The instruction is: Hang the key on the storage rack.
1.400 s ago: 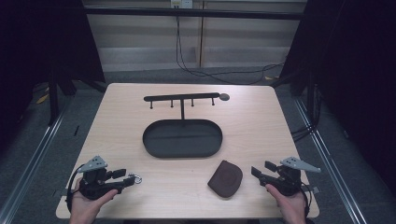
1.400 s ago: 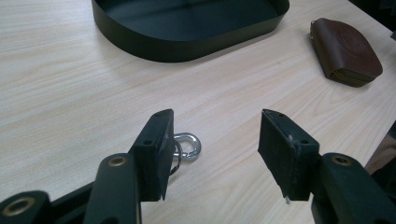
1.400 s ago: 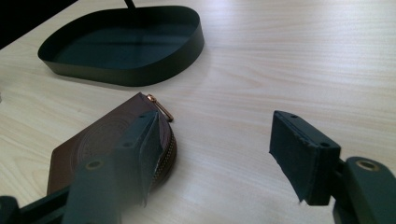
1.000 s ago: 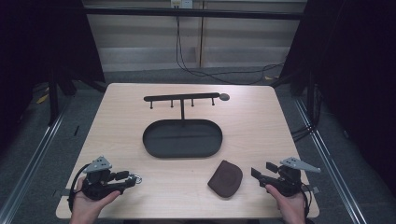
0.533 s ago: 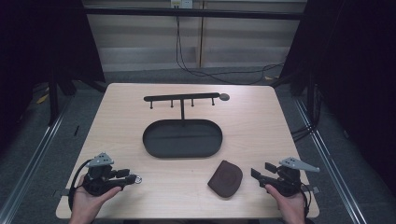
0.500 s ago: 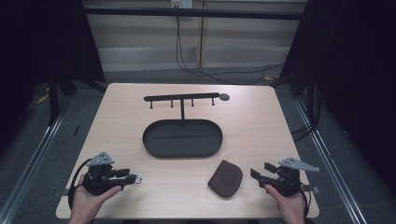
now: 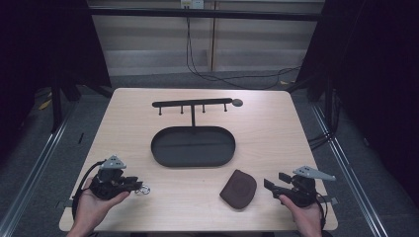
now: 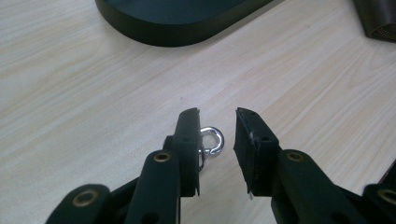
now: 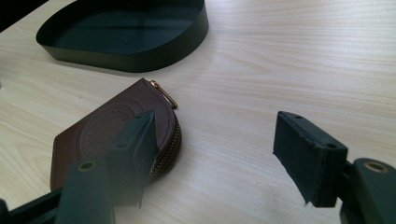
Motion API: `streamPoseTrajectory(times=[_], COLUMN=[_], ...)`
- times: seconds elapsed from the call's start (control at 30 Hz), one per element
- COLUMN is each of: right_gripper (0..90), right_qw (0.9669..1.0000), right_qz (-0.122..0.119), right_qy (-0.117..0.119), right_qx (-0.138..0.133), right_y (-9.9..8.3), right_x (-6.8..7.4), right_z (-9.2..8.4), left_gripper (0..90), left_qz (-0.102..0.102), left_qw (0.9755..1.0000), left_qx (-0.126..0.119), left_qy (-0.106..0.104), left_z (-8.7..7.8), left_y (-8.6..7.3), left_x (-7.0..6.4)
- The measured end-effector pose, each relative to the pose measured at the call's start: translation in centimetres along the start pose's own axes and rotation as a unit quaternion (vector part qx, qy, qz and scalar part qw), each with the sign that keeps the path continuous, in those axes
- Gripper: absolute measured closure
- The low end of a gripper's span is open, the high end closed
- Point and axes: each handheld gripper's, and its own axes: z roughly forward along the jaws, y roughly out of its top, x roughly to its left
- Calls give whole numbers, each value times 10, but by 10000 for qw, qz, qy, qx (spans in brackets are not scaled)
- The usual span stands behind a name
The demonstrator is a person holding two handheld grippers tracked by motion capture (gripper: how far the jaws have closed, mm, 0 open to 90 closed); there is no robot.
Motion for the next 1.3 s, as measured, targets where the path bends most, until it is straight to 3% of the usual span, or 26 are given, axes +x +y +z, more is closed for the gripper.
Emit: streamPoseTrajectory(times=[0.07,0.2,0.3,0.43,0.57,0.63,0.67,0.7,0.77,0.87,1.03,1.07,1.17,1.3], right_gripper=[306,306,306,306,306,299,300,300,298,297,296,296,296,296], right_qw=[10000,10000,10000,10000,10000,9999,9999,9999,9999,9999,9998,9998,9998,9998], right_qz=[-16,2,-18,-22,-16,-16,-39,-51,-55,-47,-27,-28,-43,-37], right_qy=[1,9,15,26,44,43,40,36,46,43,45,48,44,47], right_qx=[13,8,28,55,80,102,117,123,140,142,168,170,177,179], right_y=[0,0,0,0,0,0,0,0,0,0,0,0,0,0], right_x=[0,0,0,1,1,1,1,2,2,2,2,2,2,1], right_z=[1,0,1,1,1,2,2,2,3,3,3,3,4,4], left_gripper=[701,700,682,667,592,574,574,571,559,525,569,585,641,683], left_qz=[94,93,103,125,118,106,106,79,50,32,149,212,279,330], left_qw=[9998,9993,9971,9955,9930,9896,9896,9876,9869,9832,9794,9783,9778,9743], left_qx=[148,362,743,929,1158,1409,1409,1547,1589,1814,1993,2046,2067,2221], left_qy=[25,74,111,156,199,261,261,251,289,194,287,263,199,199], left_z=[1,4,6,9,17,24,24,28,30,37,41,40,42,47], left_y=[5,9,14,17,20,21,21,21,22,25,30,32,33,32], left_x=[-1,-2,-3,-3,-3,-3,-3,-2,-2,3,2,1,-1,-1])
